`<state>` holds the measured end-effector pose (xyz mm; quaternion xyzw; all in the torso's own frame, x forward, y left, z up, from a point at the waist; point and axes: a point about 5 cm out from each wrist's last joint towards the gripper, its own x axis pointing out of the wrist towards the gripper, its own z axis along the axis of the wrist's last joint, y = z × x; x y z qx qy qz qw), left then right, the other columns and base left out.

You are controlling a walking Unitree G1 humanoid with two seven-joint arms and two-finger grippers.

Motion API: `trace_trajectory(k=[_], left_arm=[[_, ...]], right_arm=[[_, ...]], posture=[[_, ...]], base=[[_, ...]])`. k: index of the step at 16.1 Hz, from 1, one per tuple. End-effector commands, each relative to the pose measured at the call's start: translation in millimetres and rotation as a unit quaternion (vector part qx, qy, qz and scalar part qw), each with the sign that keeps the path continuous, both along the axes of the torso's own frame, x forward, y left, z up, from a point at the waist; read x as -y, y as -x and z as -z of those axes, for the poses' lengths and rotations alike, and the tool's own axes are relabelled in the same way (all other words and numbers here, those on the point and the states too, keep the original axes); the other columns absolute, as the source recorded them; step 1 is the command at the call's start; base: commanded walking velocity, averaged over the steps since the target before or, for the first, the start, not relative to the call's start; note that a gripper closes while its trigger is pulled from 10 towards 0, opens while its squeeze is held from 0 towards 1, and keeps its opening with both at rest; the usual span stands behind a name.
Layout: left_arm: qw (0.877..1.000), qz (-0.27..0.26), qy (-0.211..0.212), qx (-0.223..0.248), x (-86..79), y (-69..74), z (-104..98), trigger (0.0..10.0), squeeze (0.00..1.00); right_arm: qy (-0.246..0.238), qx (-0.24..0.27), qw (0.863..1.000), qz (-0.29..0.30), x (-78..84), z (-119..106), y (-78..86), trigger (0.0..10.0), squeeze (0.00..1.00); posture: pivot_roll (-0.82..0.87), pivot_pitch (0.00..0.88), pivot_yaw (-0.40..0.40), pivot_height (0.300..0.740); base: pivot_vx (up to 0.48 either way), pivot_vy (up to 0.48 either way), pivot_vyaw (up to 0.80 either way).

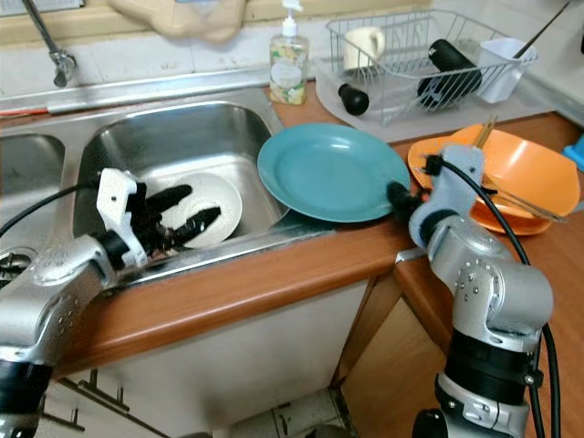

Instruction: Kitchen organization

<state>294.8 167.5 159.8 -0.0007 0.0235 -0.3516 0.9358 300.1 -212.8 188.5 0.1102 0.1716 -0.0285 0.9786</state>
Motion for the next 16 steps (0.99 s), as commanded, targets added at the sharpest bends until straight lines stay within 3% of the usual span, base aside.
trace_trajectory(k=[1,9,10,11,12,13,14,16], left_arm=[[1.000,0.020,-0.002,0.016,4.0,4.1,-8,10.0,0.00],[0.995,0.088,0.049,-0.012,13.1,28.6,-13,10.0,0.00],[0.995,0.090,0.051,-0.014,13.6,30.0,-13,10.0,0.00],[0.994,0.094,0.055,-0.019,14.8,32.3,-12,10.0,0.00],[0.994,0.096,0.058,-0.021,15.5,33.3,-12,10.0,0.00],[0.993,0.099,0.061,-0.026,16.6,34.6,-11,10.0,0.00],[0.993,0.100,0.063,-0.029,17.8,35.3,-11,10.0,0.00],[0.992,0.102,0.067,-0.031,19.8,35.3,-11,10.0,0.00]], right_arm=[[-0.008,0.006,1.000,0.008,0.6,-4,-3.5,10.0,0.00],[-0.122,-0.008,0.992,-0.028,-17.7,6,-17.3,10.0,0.00],[-0.133,-0.008,0.991,-0.031,-19.6,5,-18.4,7.9,0.00],[-0.148,-0.008,0.988,-0.035,-22.3,5,-20.6,4.4,0.00],[-0.156,-0.009,0.987,-0.036,-23.6,6,-21.9,2.9,0.00],[-0.167,-0.009,0.985,-0.037,-25.3,6,-24.0,0.8,0.00],[-0.180,-0.010,0.983,-0.041,-27.7,6,-25.4,0.0,0.00],[-0.177,-0.016,0.983,-0.043,-29.1,9,-25.1,0.0,0.00]], posture=[[-0.14,0.000,0.001,0.740],[-0.12,0.000,-0.025,0.740],[-0.12,0.000,-0.027,0.740],[-0.12,0.000,-0.027,0.740],[-0.12,0.000,-0.028,0.740],[-0.12,0.000,-0.028,0.740],[-0.12,0.000,-0.026,0.740],[-0.12,0.000,-0.024,0.740]], base=[[0.000,0.000,0.00],[0.000,0.000,0.00],[0.000,0.000,0.00],[0.000,0.000,0.00],[0.000,0.000,0.00],[0.000,0.000,0.00],[0.000,0.000,0.00],[0.000,0.000,0.00]])
